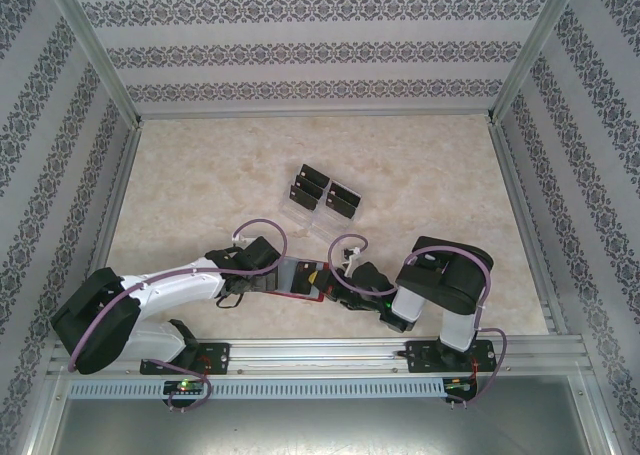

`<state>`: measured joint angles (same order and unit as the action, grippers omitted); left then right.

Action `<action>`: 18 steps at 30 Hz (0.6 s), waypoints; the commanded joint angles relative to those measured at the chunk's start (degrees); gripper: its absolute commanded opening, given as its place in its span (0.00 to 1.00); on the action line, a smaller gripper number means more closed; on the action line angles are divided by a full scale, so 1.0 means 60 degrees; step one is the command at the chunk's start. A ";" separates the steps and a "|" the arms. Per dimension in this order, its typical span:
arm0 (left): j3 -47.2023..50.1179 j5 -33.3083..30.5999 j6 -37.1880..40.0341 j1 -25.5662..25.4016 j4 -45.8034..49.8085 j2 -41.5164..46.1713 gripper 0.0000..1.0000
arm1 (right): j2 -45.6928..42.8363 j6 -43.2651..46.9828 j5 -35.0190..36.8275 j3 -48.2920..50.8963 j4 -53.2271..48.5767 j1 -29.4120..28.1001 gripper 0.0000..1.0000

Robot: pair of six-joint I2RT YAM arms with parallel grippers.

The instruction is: Put the credit cards into the card holder

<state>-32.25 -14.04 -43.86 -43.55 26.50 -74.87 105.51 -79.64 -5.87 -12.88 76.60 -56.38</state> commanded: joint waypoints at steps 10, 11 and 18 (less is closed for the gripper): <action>0.0355 -0.0113 -0.0125 -0.0126 0.0461 -0.0133 1.00 | -0.0080 0.0168 -0.0312 -0.0106 0.0458 0.0124 0.00; 0.0351 -0.0120 -0.0129 -0.0125 0.0461 -0.0134 1.00 | -0.0075 0.0165 -0.0334 -0.0123 0.0461 0.0132 0.00; 0.0395 -0.0129 -0.0148 -0.0133 0.0445 -0.0098 1.00 | -0.0285 0.0262 -0.0367 -0.0096 0.0444 0.0150 0.00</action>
<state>-32.18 -14.04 -44.23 -43.55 26.48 -74.85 105.25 -79.35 -7.01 -13.02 76.64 -55.99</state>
